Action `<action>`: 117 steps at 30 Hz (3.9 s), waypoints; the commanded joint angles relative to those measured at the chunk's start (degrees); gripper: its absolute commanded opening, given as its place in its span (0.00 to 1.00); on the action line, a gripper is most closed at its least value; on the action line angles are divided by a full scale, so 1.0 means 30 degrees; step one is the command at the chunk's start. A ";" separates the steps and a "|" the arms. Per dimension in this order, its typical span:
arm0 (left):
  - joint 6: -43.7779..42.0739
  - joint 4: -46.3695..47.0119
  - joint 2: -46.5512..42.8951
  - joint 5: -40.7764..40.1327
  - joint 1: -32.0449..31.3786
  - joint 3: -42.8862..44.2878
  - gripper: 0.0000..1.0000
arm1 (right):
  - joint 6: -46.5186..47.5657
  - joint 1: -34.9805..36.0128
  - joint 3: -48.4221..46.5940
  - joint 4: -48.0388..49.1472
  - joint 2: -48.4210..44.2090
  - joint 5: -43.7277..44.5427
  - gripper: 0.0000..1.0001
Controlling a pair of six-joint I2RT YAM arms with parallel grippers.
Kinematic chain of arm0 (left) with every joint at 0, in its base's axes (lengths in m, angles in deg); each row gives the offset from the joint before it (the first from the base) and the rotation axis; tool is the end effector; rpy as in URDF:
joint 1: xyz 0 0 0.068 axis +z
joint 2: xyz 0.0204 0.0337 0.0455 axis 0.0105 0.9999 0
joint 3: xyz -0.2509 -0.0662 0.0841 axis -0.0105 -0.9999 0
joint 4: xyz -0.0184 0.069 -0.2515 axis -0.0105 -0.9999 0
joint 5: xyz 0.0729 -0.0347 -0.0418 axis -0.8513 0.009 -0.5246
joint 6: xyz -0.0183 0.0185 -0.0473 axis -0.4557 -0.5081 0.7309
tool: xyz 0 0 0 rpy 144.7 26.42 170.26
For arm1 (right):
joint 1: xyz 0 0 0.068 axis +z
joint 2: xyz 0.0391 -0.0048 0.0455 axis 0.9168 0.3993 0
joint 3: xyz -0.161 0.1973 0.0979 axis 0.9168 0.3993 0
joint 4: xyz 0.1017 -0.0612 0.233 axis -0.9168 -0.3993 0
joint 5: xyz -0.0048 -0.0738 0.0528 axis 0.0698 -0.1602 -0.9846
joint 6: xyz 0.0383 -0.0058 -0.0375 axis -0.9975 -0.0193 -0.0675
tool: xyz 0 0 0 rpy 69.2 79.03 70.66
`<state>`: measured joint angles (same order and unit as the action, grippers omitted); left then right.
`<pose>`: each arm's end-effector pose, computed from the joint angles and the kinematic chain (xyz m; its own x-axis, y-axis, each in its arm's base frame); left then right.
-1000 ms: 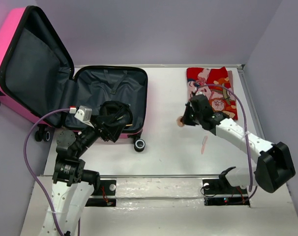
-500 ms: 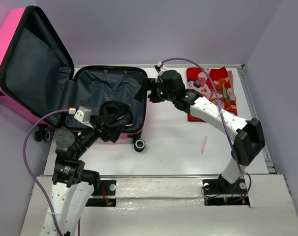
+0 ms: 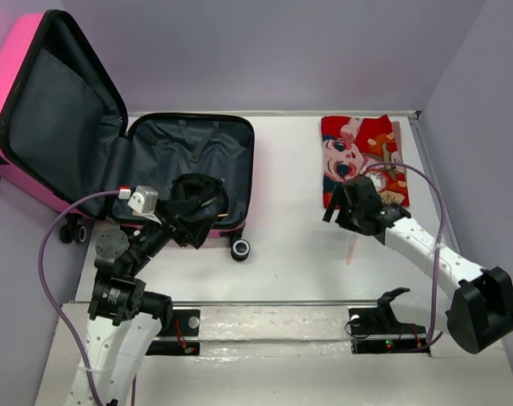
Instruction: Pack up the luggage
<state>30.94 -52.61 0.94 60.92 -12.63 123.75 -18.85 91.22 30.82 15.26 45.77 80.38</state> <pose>0.0890 -0.0393 0.3433 -0.0606 -0.3101 -0.9488 0.7017 0.6628 -0.2614 0.2178 0.0916 0.2327 -0.7283 0.3306 -0.6003 0.2217 0.9425 0.2501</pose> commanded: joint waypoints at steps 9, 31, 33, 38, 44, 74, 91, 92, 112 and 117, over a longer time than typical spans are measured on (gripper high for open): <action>0.0012 0.0453 -0.1206 -0.0558 -0.0627 -0.0068 0.99 | -0.1581 -0.3297 0.2428 -0.1704 -0.0042 0.0639 0.76; -0.0076 0.0189 -0.2057 -0.1057 -0.1155 0.0020 0.99 | -0.0263 -0.3798 0.2928 0.0554 0.3945 -0.3496 0.38; -0.0076 0.0189 -0.2057 -0.1027 -0.1184 0.0049 0.99 | -0.0204 -0.3798 0.2957 0.0670 0.4091 -0.3758 0.42; -0.0076 0.0189 -0.2086 -0.1086 -0.1184 0.0049 0.99 | -0.0145 -0.3419 0.3075 0.0876 0.4151 -0.3848 0.28; -0.0076 0.0189 -0.1998 -0.1027 -0.1184 0.0049 0.99 | -0.0057 -0.3241 0.2928 0.0876 0.3596 -0.3935 0.09; -0.0075 0.0277 -0.1119 -0.0793 -0.1038 0.0049 0.99 | 0.0439 0.5193 -1.1417 0.0613 0.6576 -0.6541 0.07; 0.0071 0.0306 -0.0123 -0.1203 -0.0833 -0.0038 0.99 | 0.2988 0.1048 -1.3516 -0.0089 0.9282 -0.1250 0.60; 0.0071 0.0306 -0.0094 -0.1174 -0.0804 -0.0038 0.99 | 0.3483 0.0514 -1.2841 -0.0583 0.9075 -0.0399 0.58; 0.1151 0.0539 0.3009 -0.0942 -0.0657 0.1336 0.99 | 0.5949 -0.1105 -1.1577 -0.2612 1.5929 0.1515 0.27; 0.1740 0.1300 0.5205 -0.0617 -0.0715 0.3063 0.99 | 0.5686 0.1089 -0.9675 -0.1732 1.4760 0.0636 0.12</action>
<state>34.00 -53.94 12.75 57.03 -15.03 126.31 -0.82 88.33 -3.60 8.60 91.47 86.98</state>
